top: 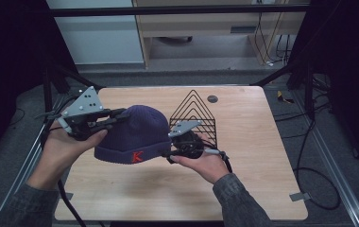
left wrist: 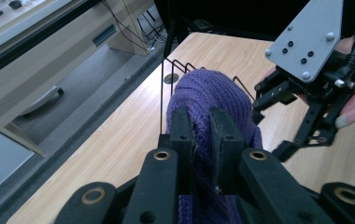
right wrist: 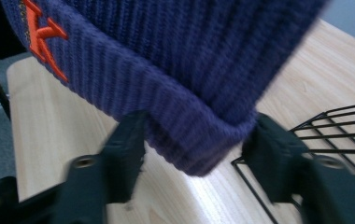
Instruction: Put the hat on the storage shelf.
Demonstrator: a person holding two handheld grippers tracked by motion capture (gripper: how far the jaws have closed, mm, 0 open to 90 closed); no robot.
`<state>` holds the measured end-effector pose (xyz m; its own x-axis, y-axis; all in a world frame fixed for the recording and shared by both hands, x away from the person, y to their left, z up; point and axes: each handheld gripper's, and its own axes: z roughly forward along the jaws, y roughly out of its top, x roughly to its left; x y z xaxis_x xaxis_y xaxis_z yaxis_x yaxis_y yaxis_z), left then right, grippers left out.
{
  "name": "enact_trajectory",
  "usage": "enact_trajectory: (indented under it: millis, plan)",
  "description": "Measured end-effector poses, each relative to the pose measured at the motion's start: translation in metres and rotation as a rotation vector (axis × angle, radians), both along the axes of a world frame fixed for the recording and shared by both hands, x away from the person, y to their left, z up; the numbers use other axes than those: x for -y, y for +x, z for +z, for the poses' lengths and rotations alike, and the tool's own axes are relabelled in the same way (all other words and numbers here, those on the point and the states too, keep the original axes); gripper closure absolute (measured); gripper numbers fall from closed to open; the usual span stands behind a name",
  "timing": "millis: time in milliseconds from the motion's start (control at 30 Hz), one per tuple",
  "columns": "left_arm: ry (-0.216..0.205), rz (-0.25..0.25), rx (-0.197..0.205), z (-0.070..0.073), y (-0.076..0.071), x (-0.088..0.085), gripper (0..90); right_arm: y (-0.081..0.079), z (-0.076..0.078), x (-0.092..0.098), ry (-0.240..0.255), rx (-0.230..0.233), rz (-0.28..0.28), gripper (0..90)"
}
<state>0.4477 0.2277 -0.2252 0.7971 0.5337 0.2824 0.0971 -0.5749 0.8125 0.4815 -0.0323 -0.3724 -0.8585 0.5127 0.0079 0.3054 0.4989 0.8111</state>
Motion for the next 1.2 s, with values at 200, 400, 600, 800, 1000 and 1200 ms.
enact_trajectory:
  millis: [200, 400, 600, 800, 1000, 1200]
  plan:
    - [0.012, 0.035, -0.011, 0.0, 0.008, 0.004, 80.8, -0.001, 0.004, 0.007, 0.0, 0.014, -0.007, 66.9]
    - [-0.027, 0.061, -0.02, 0.005, 0.022, 0.011, 80.6, 0.0, 0.019, 0.024, -0.01, 0.025, -0.033, 70.3]
    - [-0.076, 0.06, -0.008, 0.021, 0.037, 0.023, 80.5, 0.005, 0.043, 0.041, -0.023, 0.062, -0.061, 70.8]
    - [-0.114, 0.031, -0.006, 0.036, 0.061, 0.042, 80.2, 0.018, 0.062, 0.061, -0.008, 0.084, -0.104, 70.8]
    - [-0.122, 0.013, 0.012, 0.046, 0.088, 0.066, 80.2, 0.037, 0.072, 0.083, -0.001, 0.091, -0.152, 71.0]
    - [-0.129, -0.005, 0.039, 0.046, 0.109, 0.096, 80.1, 0.057, 0.078, 0.112, -0.005, 0.103, -0.235, 71.0]
